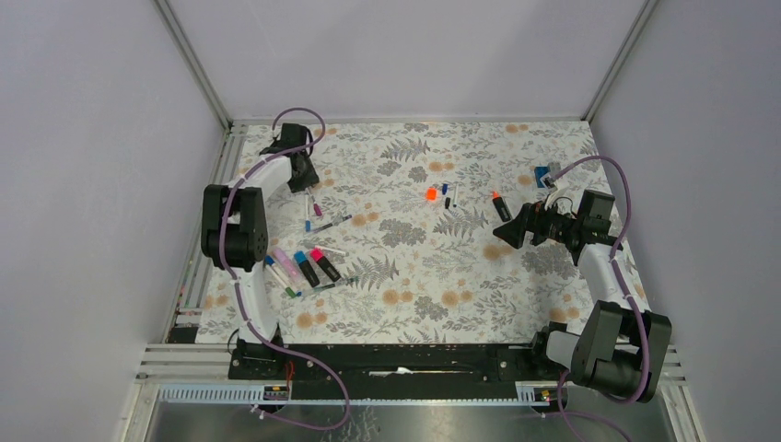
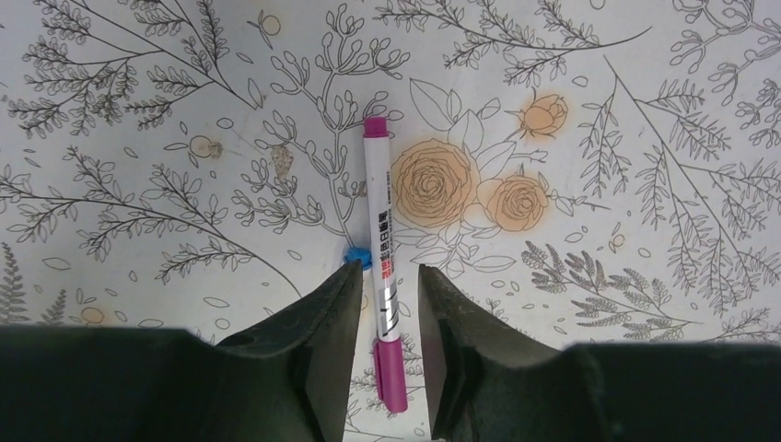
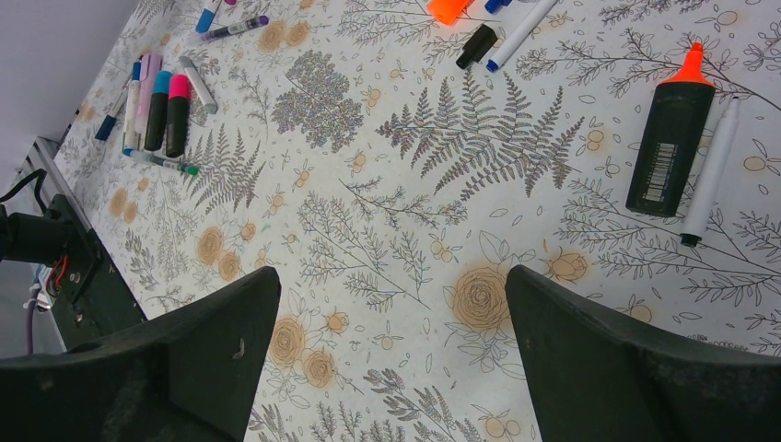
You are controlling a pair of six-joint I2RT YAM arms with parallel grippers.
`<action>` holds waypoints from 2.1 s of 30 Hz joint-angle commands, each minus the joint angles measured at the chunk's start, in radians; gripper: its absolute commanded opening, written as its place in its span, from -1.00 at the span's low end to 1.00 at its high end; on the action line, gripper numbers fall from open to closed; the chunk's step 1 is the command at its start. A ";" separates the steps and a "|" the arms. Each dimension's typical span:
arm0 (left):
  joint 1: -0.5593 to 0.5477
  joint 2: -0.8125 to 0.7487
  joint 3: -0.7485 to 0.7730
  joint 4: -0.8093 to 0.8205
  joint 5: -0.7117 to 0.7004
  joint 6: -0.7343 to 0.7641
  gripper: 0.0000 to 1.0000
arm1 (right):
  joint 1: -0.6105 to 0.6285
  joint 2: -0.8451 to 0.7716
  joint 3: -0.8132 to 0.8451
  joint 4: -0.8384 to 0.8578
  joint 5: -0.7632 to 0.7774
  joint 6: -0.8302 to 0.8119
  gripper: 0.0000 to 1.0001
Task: Open the pen caps
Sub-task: Pick up the pen from the center of the board.
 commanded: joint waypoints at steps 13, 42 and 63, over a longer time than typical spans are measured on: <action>0.020 0.104 0.130 -0.044 -0.017 -0.024 -0.26 | -0.004 -0.018 0.031 -0.001 -0.008 -0.028 0.99; -0.061 0.238 0.310 -0.036 0.224 -0.097 -0.99 | -0.004 -0.026 0.040 -0.014 -0.037 -0.027 0.99; -0.164 -0.205 -0.266 0.806 0.794 -0.316 -1.00 | -0.004 -0.024 0.033 -0.018 -0.177 -0.062 0.99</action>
